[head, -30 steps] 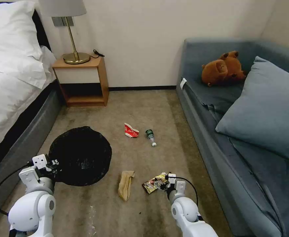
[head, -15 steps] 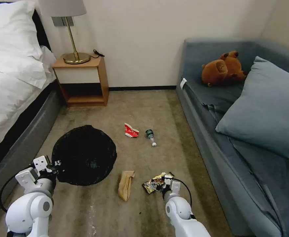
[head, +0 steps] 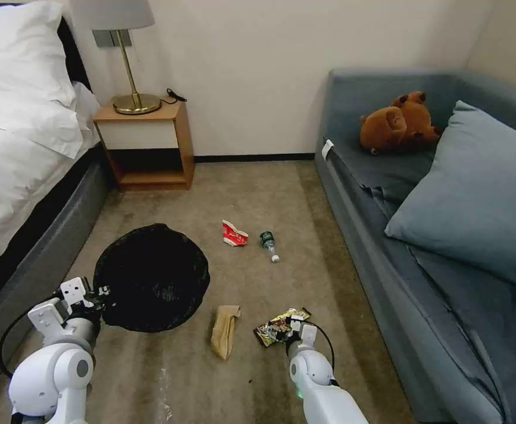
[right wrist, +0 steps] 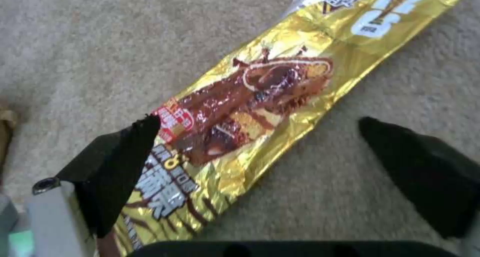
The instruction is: Pick up the trash bin, then pick up the garbage on the floor and place it into the trash bin.
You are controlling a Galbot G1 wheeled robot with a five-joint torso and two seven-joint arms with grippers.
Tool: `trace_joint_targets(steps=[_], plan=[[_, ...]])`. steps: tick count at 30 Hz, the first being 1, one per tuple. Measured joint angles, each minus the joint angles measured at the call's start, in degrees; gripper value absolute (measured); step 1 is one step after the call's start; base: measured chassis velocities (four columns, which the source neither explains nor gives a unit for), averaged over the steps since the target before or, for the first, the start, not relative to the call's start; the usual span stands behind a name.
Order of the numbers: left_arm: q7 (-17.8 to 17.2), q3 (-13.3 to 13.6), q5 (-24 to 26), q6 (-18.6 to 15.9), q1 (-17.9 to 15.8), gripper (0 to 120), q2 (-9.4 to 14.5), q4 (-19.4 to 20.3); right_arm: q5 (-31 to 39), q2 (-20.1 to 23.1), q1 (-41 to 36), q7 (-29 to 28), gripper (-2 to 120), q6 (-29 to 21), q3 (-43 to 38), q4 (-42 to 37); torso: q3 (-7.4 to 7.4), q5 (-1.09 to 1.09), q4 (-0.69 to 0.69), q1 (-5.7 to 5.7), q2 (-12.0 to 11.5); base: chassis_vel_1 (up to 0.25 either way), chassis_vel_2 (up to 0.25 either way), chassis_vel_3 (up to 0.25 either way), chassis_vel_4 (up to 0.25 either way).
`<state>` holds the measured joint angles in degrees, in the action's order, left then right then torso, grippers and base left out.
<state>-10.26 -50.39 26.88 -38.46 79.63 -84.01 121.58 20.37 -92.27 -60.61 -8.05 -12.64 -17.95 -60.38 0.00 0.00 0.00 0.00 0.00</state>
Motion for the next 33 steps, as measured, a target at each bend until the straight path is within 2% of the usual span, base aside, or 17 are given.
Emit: trace_joint_targets(steps=[4,6,10,13,14,16,17,19,20,22,25,26,27,29,30,31,33], plan=[[0.0,0.0,-0.3,0.0,0.0,2,-0.1,0.0,-0.9,0.0,0.5,0.7,99,1.5,-0.3,1.6,-0.01,-0.01,0.0,0.0,0.0,0.0,0.0,0.0,0.0],[0.0,0.1,-0.5,0.1,0.0,2,-0.2,0.1,-1.5,0.0,0.7,1.5,90,2.7,-0.7,2.4,-0.01,-0.02,-0.02,0.0,0.0,0.0,0.0,0.0,0.0],[0.0,0.2,-0.6,0.2,0.0,2,-0.2,0.1,-1.9,0.1,0.8,1.8,83,3.4,-0.9,2.9,-0.01,-0.02,-0.02,0.0,0.0,0.0,0.0,0.0,0.0],[0.1,0.3,-0.7,0.3,0.0,2,-0.2,0.1,-2.6,0.1,0.8,1.9,70,4.1,-1.1,3.2,-0.01,-0.03,-0.02,0.0,0.0,0.0,0.0,0.0,0.0],[0.1,0.3,-0.7,0.3,0.0,2,-0.2,0.1,-2.6,0.1,0.8,1.9,70,4.1,-1.1,3.2,-0.01,-0.03,-0.02,0.0,0.0,0.0,0.0,0.0,0.0],[0.2,0.4,-0.8,0.3,0.1,2,-0.2,0.1,-3.1,0.1,0.7,1.9,58,4.5,-1.3,3.3,-0.01,-0.03,-0.03,0.0,0.0,0.0,0.0,0.0,0.0],[0.2,0.4,-0.8,0.3,0.1,2,-0.2,0.1,-3.1,0.1,0.7,1.9,58,4.5,-1.3,3.3,-0.01,-0.03,-0.03,0.0,0.0,0.0,0.0,0.0,0.0],[0.3,0.4,-0.8,0.5,0.1,2,-0.1,0.1,-3.9,0.2,0.7,2.1,46,5.1,-1.4,3.6,0.0,0.0,-0.01,0.0,0.0,0.0,0.0,0.0,0.0],[0.3,0.4,-0.8,0.5,0.1,2,-0.1,0.1,-3.9,0.2,0.7,2.1,46,5.1,-1.4,3.6,0.0,0.0,-0.01,0.0,0.0,0.0,0.0,0.0,0.0],[0.3,0.4,-0.9,0.6,0.1,2,0.0,0.1,-4.5,0.2,0.6,2.1,33,5.7,-1.5,3.7,0.0,-0.01,-0.02,0.0,0.0,0.0,0.0,0.0,0.0],[0.4,0.5,-0.9,0.7,0.1,2,0.0,0.1,-4.6,0.1,0.5,2.1,29,5.8,-1.5,3.7,0.0,0.01,-0.01,0.0,0.0,0.0,0.0,0.0,0.0],[0.4,0.5,-1.0,0.8,0.1,2,-0.1,0.1,-4.7,0.1,0.5,2.2,22,6.0,-1.4,3.7,0.0,0.03,0.02,0.0,0.0,0.0,0.0,0.0,0.0],[0.4,0.5,-1.0,0.8,0.1,2,-0.1,0.1,-4.7,0.1,0.5,2.2,22,6.0,-1.4,3.7,0.0,0.03,0.02,0.0,0.0,0.0,0.0,0.0,0.0],[0.4,0.7,-1.2,0.9,0.0,2,-0.2,-0.2,-5.1,0.1,0.5,2.2,11,6.4,-1.4,3.8,0.0,0.03,0.02,0.0,0.0,0.0,0.0,0.0,0.0],[0.4,0.7,-1.2,0.9,0.0,2,-0.2,-0.2,-5.1,0.1,0.5,2.2,11,6.4,-1.4,3.8,0.0,0.03,0.02,0.0,0.0,0.0,0.0,0.0,0.0],[0.4,0.8,-1.3,0.9,0.0,2,-0.2,-0.2,-5.5,0.1,0.5,2.2,2,6.7,-1.4,3.9,0.0,0.03,0.02,0.0,0.0,0.0,0.0,0.0,0.0],[0.4,0.8,-1.4,0.9,-0.1,2,-0.2,-0.3,-5.9,0.1,0.5,2.2,0,7.0,-1.4,3.9,0.0,0.02,0.02,0.0,0.0,0.0,0.0,0.0,0.0]])
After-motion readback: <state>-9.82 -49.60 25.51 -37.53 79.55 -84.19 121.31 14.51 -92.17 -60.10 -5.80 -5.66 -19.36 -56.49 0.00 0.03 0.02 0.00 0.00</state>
